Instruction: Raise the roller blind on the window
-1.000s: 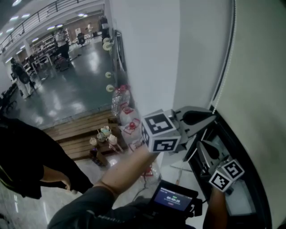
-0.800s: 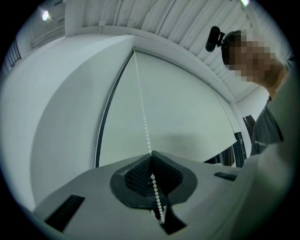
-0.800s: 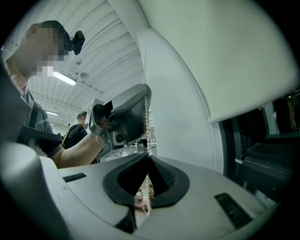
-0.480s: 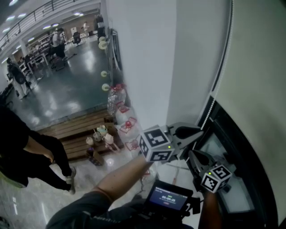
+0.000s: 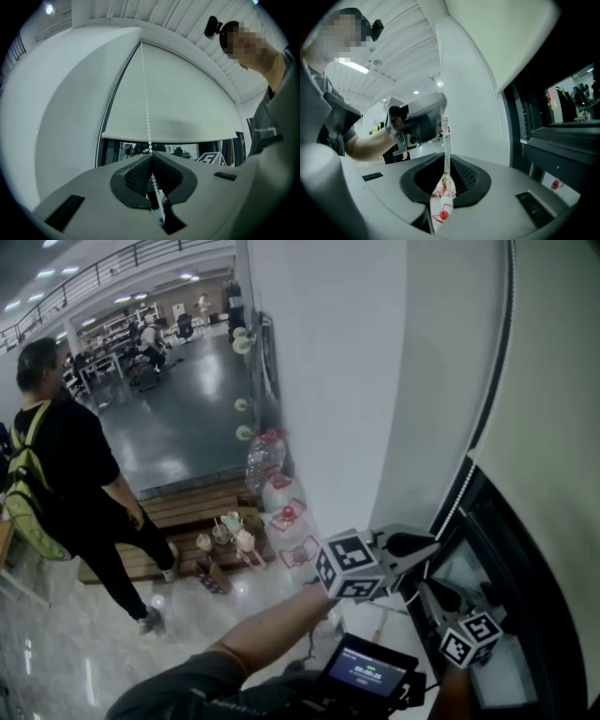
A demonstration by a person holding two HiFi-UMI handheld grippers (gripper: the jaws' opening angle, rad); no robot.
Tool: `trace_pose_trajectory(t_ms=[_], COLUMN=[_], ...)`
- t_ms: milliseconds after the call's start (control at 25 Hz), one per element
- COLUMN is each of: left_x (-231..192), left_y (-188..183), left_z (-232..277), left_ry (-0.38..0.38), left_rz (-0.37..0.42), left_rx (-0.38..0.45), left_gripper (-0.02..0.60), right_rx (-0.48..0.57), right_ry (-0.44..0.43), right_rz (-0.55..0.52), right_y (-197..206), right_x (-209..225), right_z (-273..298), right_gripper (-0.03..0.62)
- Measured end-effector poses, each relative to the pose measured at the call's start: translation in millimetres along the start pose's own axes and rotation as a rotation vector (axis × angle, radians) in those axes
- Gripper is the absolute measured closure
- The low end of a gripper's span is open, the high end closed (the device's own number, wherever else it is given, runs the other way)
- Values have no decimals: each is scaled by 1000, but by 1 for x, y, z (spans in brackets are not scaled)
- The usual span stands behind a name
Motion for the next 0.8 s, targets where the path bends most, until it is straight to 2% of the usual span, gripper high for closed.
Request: trace_pose_trajectory(t_ms=[80, 320, 560, 800], left_x=[1, 7, 11, 21], left_y=[1, 2, 1, -1], left_z=[1, -2, -2, -1], left_ry=[2, 3, 14, 36], left_rz=[-2, 22, 20, 9], left_rx=[5, 13, 6, 20], left_gripper=[580, 580, 580, 579], right_rx=[45, 178, 255, 318], right_ry=[15, 8, -8, -59], right_rz=[-19, -91, -145, -185], right_y=[-15, -80, -131, -179], right_x=[2, 1, -10, -23], right_z=[-16, -41, -54, -51], right_gripper=[509, 507, 507, 493])
Point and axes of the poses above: the fingertips, and each gripper's own axes: z forward along the fingers, x to its right, y out of its underside, the point moved 7 cm from there along -z, backward along the fingers, and after that the axes turned 8 degrees about -x, right-handed, at the moved point
